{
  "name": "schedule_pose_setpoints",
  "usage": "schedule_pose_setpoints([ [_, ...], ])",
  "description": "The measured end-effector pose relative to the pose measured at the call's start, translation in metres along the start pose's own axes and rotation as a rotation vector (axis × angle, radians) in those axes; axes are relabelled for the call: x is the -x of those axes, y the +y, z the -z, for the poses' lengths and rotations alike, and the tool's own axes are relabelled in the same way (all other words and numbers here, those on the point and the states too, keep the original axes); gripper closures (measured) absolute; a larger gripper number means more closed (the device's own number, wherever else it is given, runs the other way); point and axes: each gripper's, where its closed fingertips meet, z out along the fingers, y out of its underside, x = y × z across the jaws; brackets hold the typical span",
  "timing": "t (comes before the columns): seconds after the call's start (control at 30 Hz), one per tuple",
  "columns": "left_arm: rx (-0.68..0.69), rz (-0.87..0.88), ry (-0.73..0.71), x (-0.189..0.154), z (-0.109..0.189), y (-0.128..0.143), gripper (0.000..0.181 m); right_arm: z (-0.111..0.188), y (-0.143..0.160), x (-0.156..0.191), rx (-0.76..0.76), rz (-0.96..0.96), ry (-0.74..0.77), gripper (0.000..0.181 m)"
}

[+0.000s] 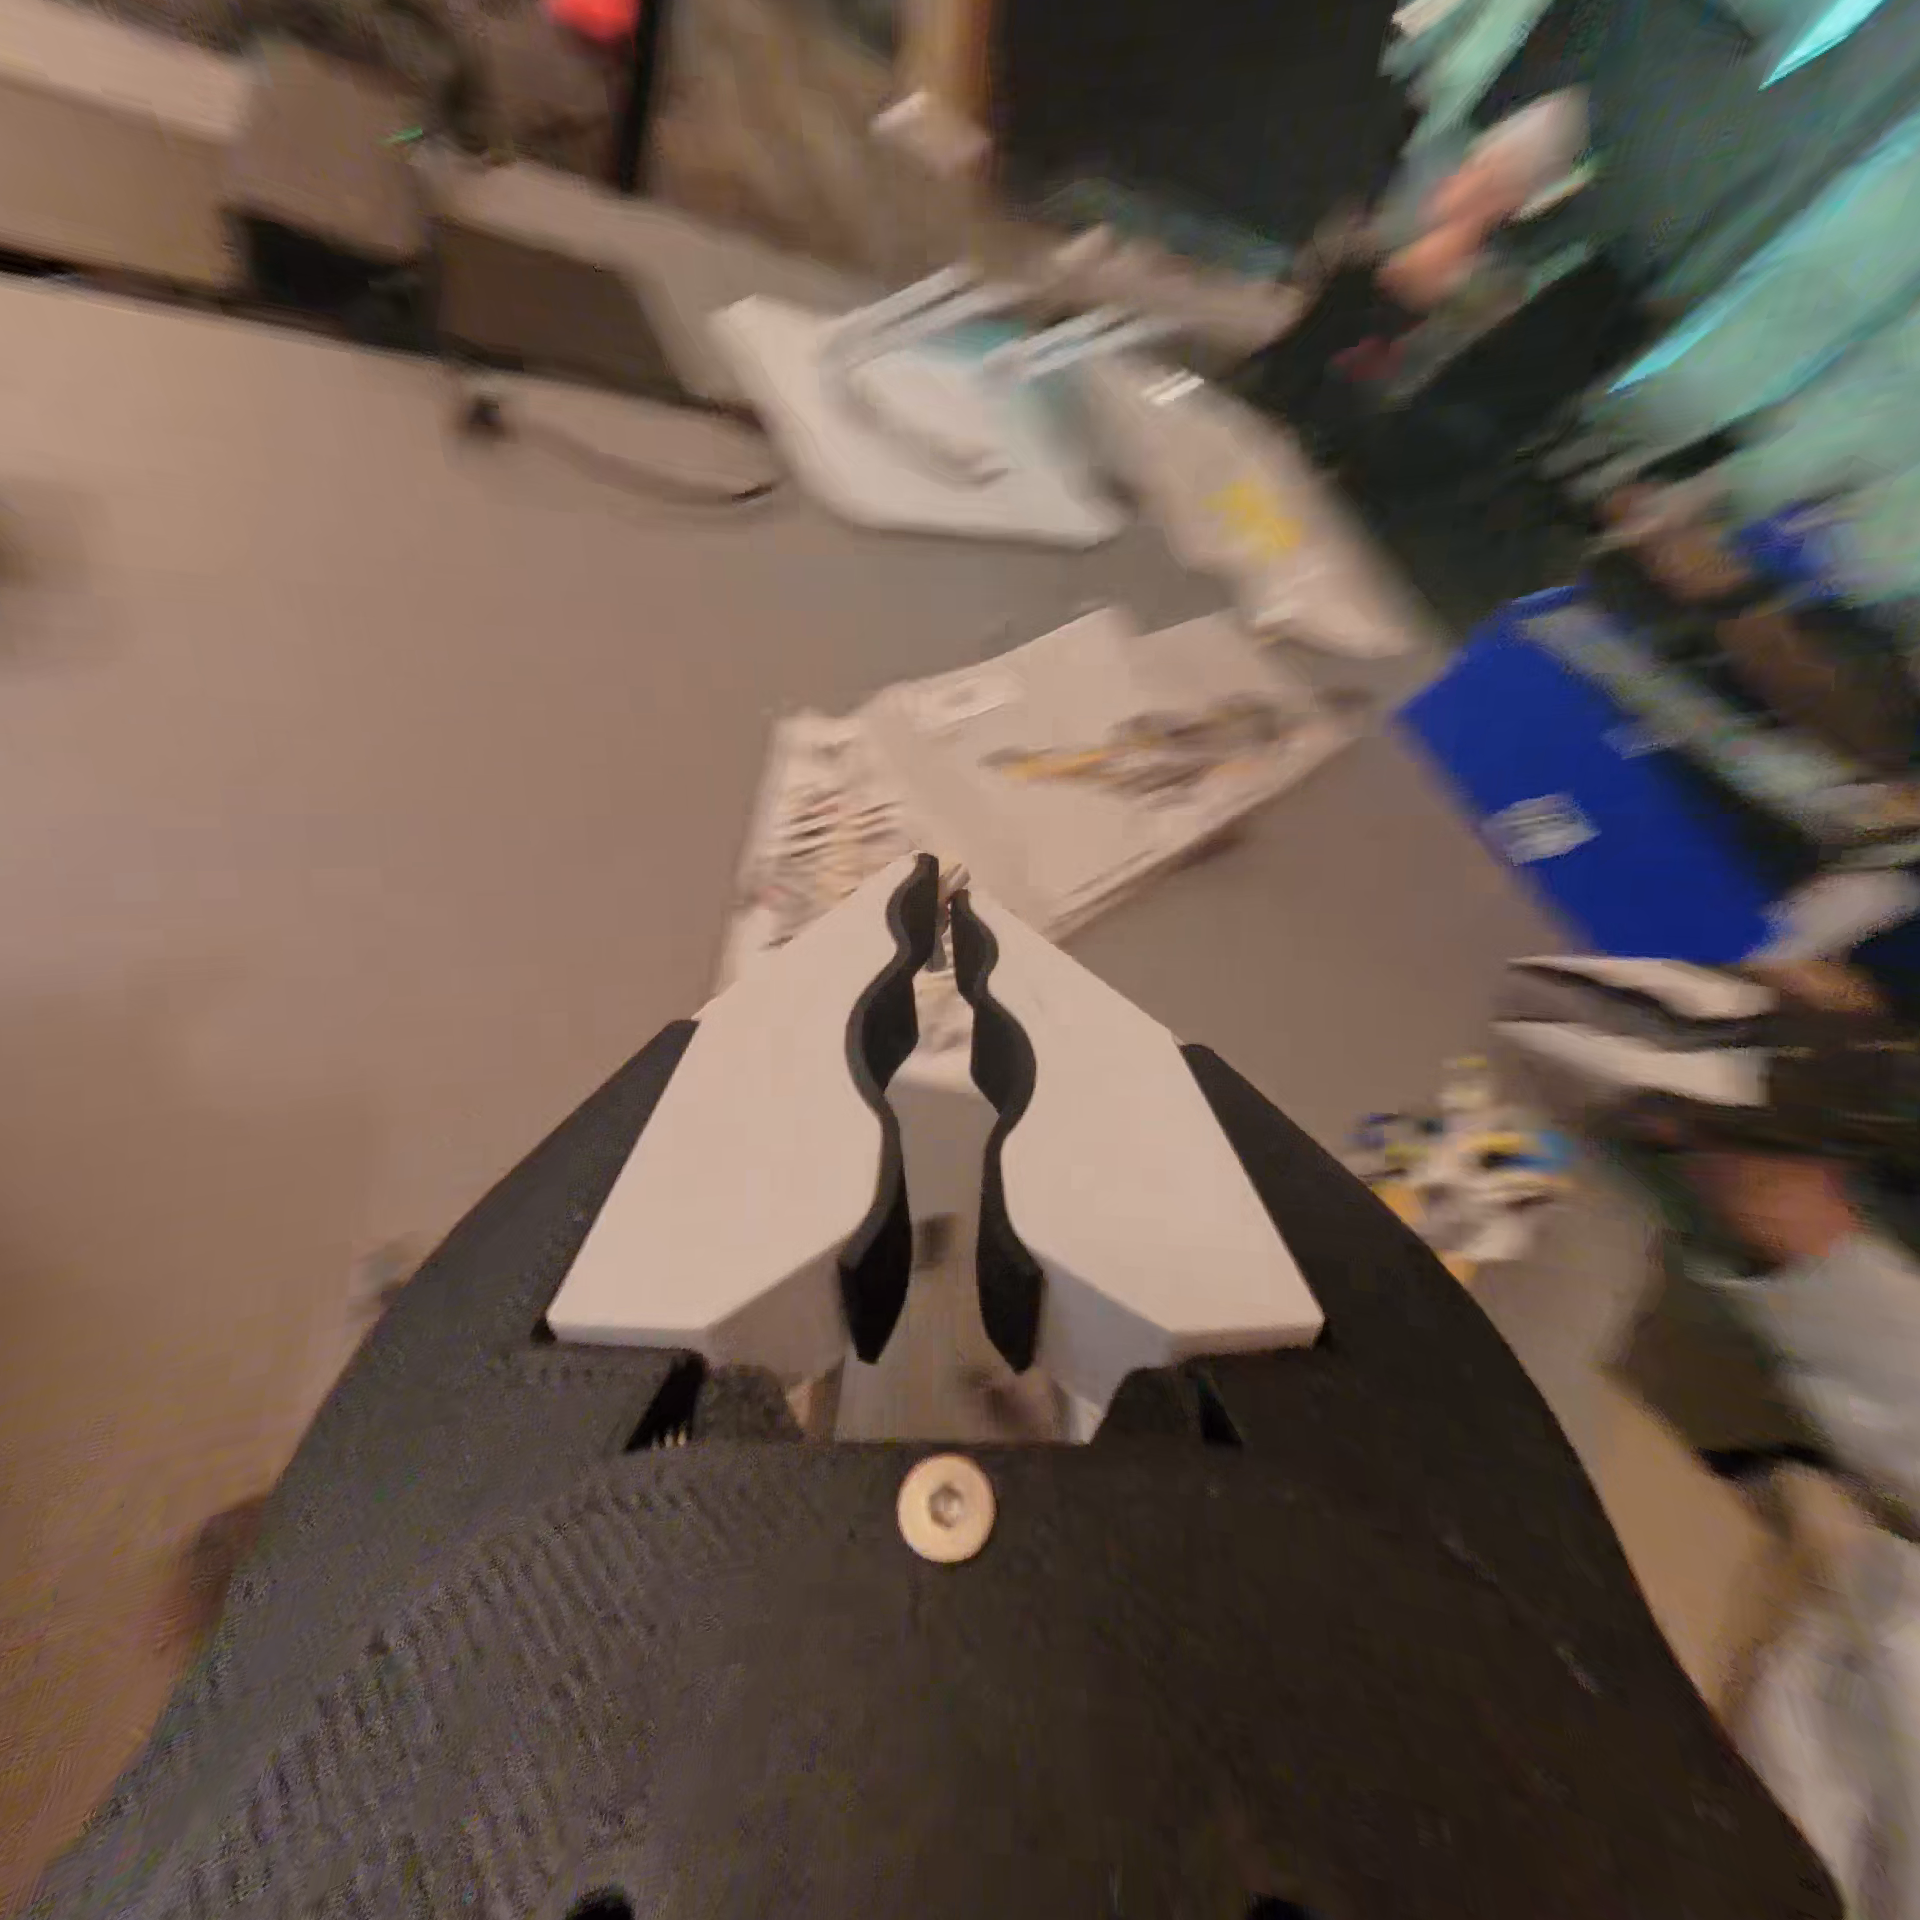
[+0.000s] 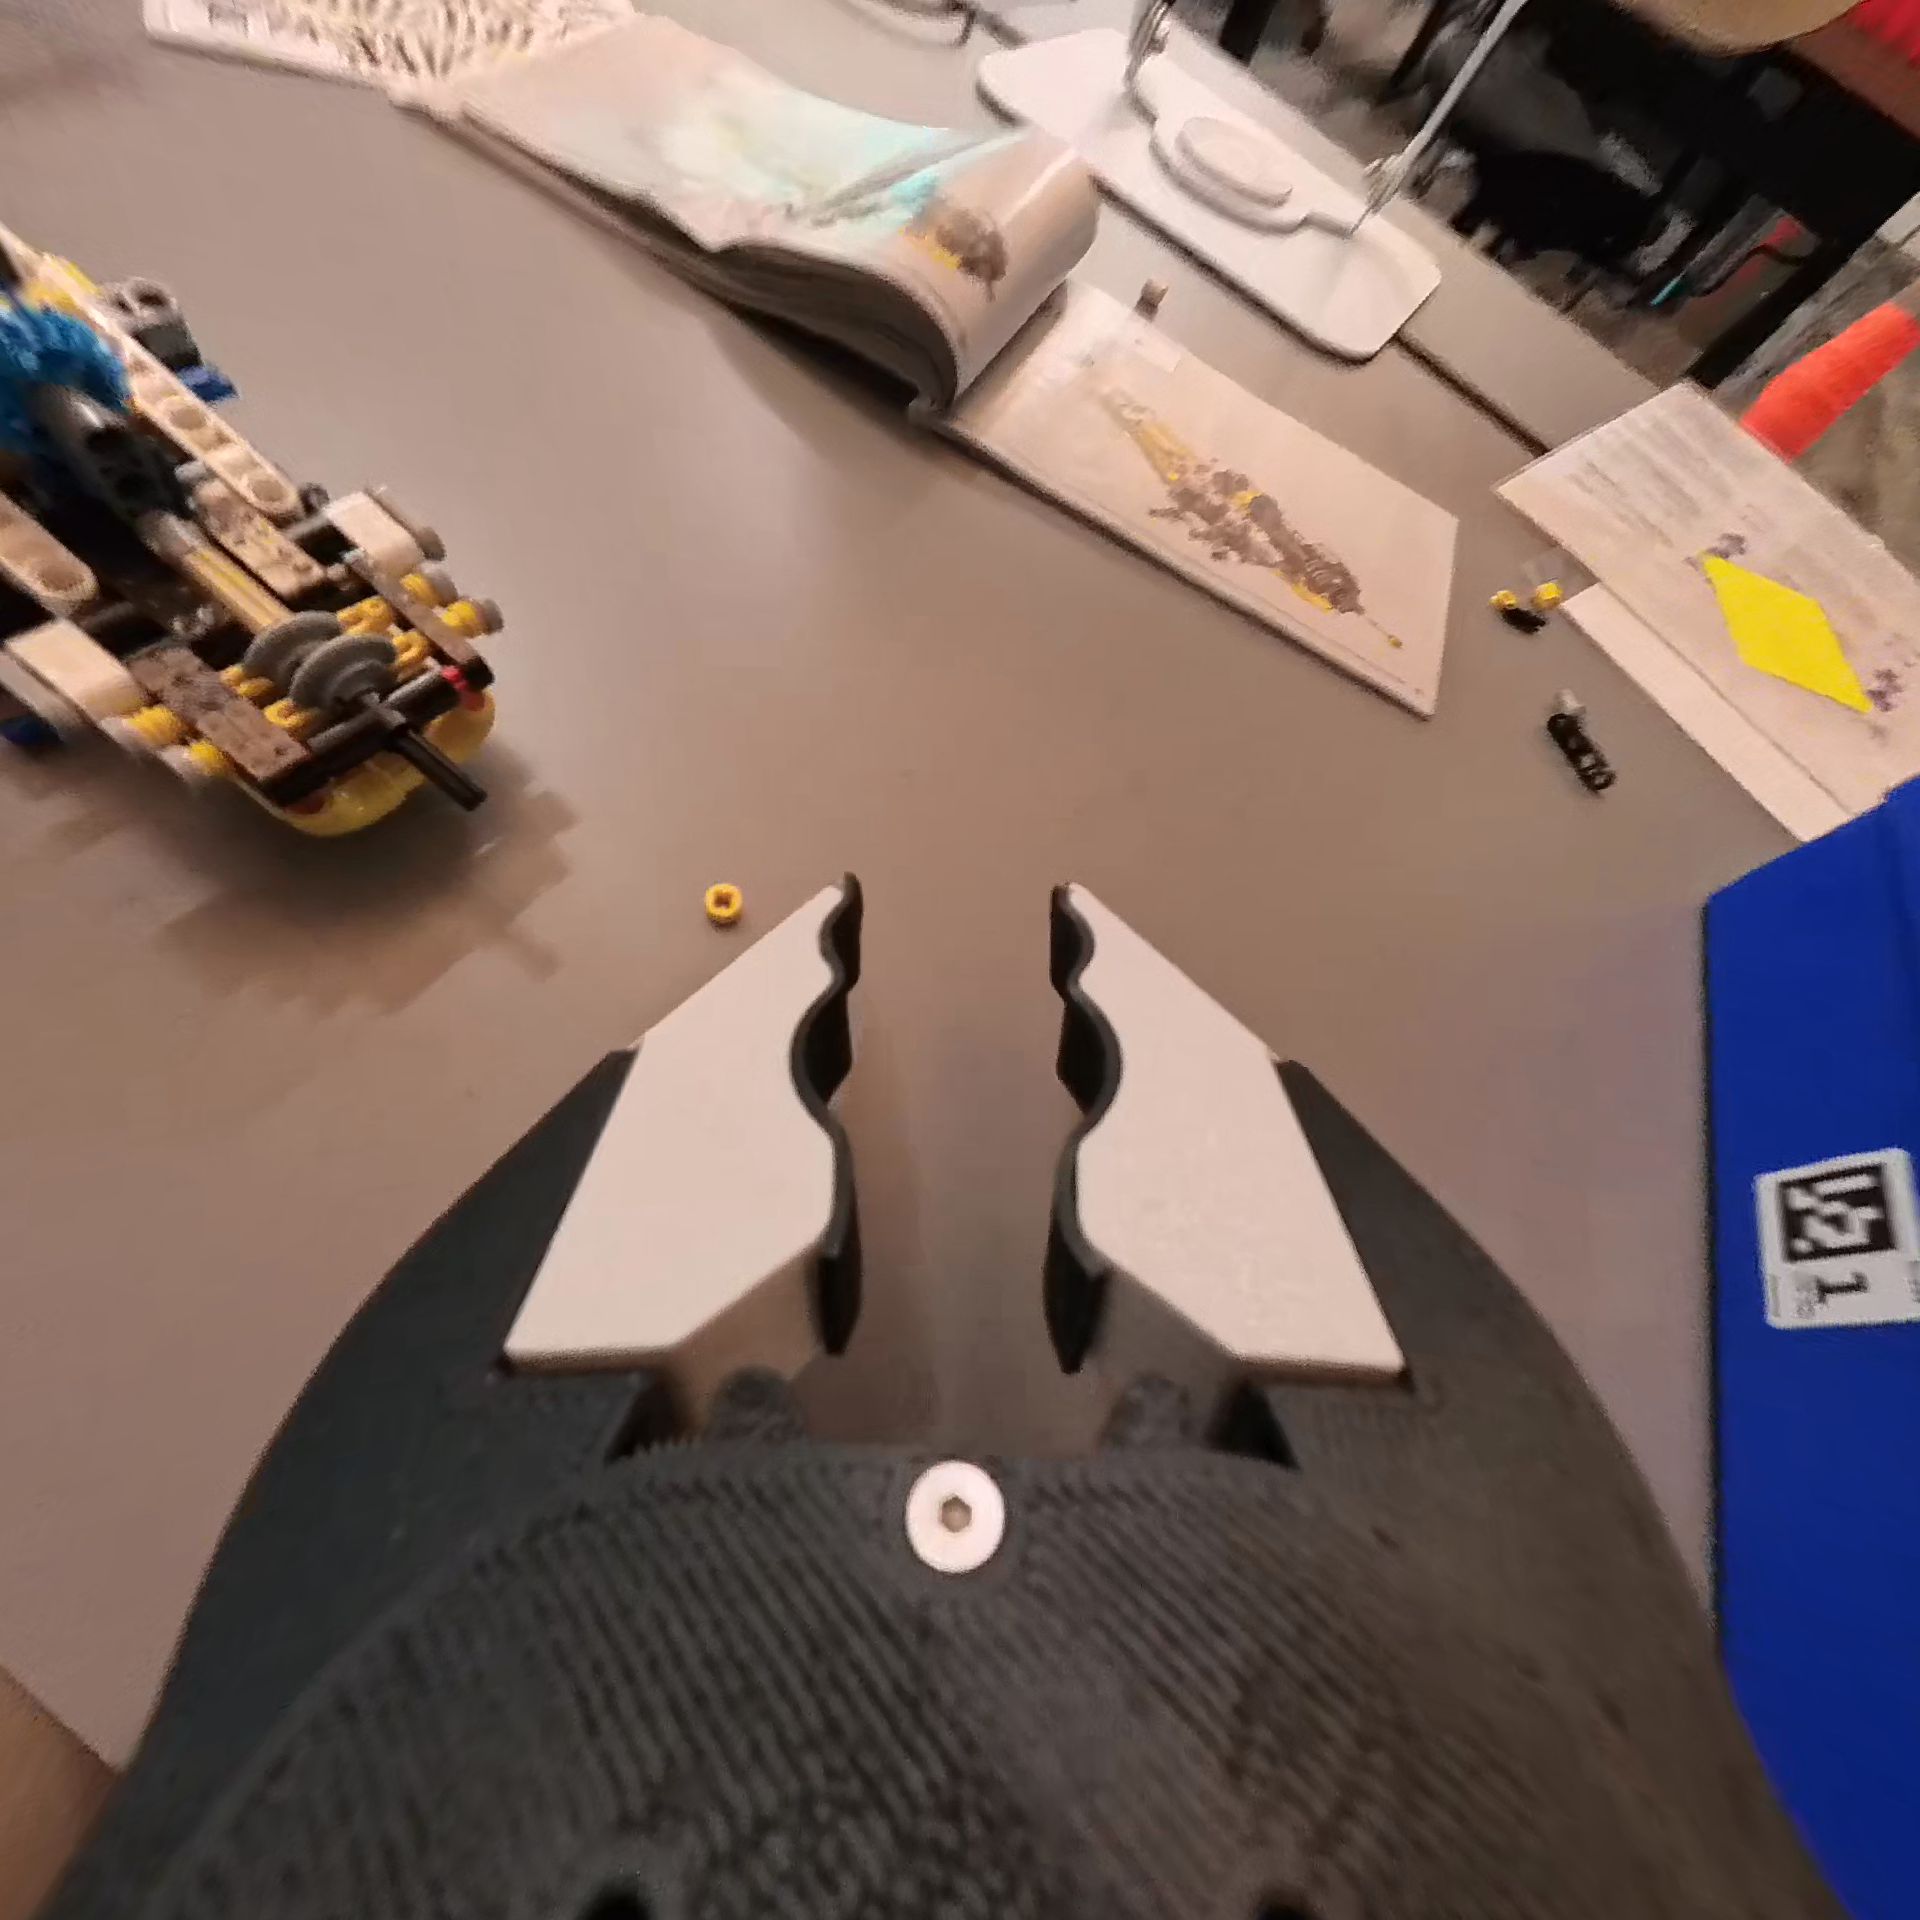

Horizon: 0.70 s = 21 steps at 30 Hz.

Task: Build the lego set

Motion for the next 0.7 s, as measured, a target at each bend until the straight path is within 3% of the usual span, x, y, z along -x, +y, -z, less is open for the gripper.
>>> schedule_pose_setpoints([
  [0.03,-0.048,0.035,0.132,-0.031,0.000,-0.008,0.181,0.004,-0.005,-0.003,-0.033,-0.006,0.018,0.147],
  [0.13,-0.084,0.099,0.464,-0.120,-0.002,-0.011,0.181,0.022,-0.028,-0.003,-0.147,0.005,0.040,0.139],
  [0.23,-0.034,0.055,0.666,-0.196,-0.014,0.014,0.181,0.039,-0.056,0.012,-0.280,0.002,0.006,0.126],
  [0.37,0.025,-0.065,0.904,-0.278,-0.028,0.051,0.181,0.055,-0.076,0.041,-0.415,-0.113,-0.162,0.104],
  [0.5,0.085,-0.142,0.970,-0.314,-0.044,0.092,0.181,0.063,-0.086,0.047,-0.513,-0.258,-0.311,0.103],
  [0.6,0.078,-0.139,0.981,-0.321,-0.055,0.104,0.181,0.064,-0.092,0.040,-0.585,-0.411,-0.436,0.106],
  [0.7,0.046,-0.126,0.991,-0.318,-0.059,0.101,0.181,0.079,-0.106,0.020,-0.744,-0.533,-0.525,0.148],
])
